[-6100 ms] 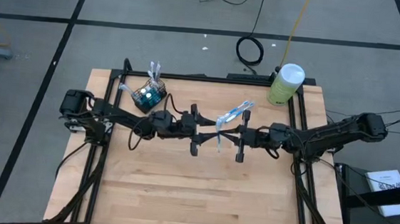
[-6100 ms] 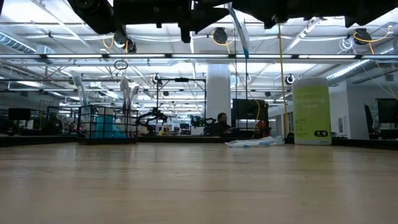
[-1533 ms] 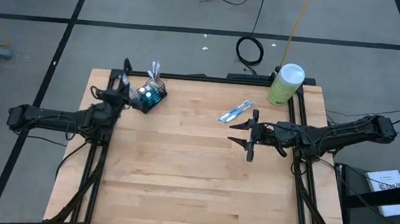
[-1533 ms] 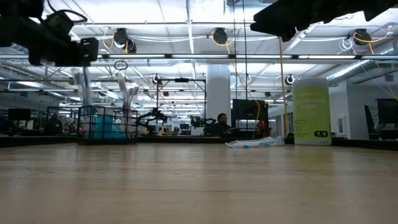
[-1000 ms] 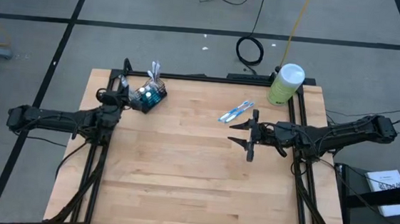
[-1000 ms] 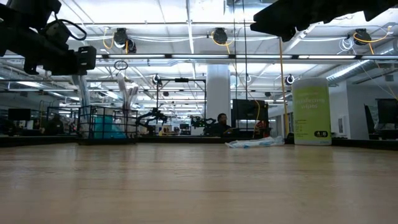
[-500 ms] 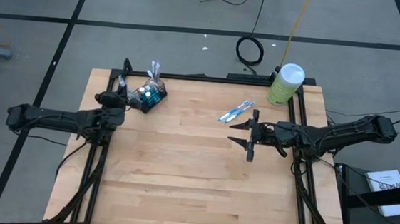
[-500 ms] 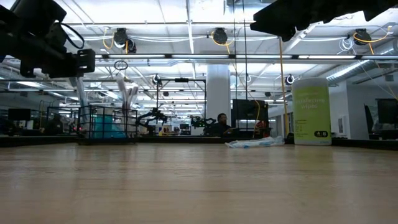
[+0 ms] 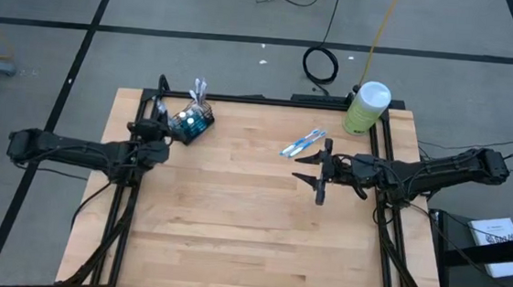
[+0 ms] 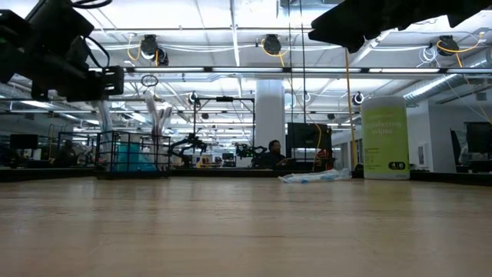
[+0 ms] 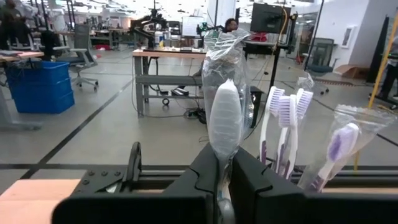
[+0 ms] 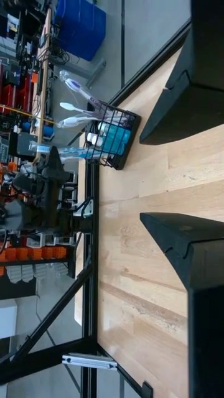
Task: Pick & Place toothbrushing station
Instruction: Put the blue toothbrush into the left compartment of the wire organizer
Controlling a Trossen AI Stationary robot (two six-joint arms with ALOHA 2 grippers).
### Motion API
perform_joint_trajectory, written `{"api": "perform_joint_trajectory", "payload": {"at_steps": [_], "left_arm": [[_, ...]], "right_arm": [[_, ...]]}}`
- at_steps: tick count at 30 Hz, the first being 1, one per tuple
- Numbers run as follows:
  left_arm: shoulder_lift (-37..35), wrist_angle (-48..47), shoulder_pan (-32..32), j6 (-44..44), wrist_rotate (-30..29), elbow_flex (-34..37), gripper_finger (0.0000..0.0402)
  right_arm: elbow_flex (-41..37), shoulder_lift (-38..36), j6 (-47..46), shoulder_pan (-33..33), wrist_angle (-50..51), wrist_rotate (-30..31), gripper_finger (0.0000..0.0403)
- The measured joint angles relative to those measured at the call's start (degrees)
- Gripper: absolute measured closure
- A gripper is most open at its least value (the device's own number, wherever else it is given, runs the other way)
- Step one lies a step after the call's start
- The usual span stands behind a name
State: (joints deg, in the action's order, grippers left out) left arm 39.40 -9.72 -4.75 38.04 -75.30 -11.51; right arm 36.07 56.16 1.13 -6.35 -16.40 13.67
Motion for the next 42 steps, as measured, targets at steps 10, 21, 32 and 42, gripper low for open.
{"api": "perform_joint_trajectory", "payload": {"at_steps": [10, 21, 32, 42], "left_arm": [[3.9, -0.5, -0.1, 5.2, 3.1, 0.1, 0.0384], [5.8, -2.5, -1.5, 8.0, 7.3, 0.5, 0.0357], [5.6, -0.5, -3.6, 4.4, 11.4, 0.3, 0.0358], [5.6, 11.1, -2.9, -8.6, 11.8, 0.4, 0.0292]], "right_arm": [[0.0, 0.0, 0.0, 0.0, 0.0, -0.2, 0.022], [0.0, 0.0, -0.1, 0.0, 0.0, -0.2, 0.022], [0.0, 0.0, -0.1, 0.0, 0.0, -0.2, 0.022], [0.0, 0.0, -0.1, 0.0, 0.0, -0.2, 0.022]]}}
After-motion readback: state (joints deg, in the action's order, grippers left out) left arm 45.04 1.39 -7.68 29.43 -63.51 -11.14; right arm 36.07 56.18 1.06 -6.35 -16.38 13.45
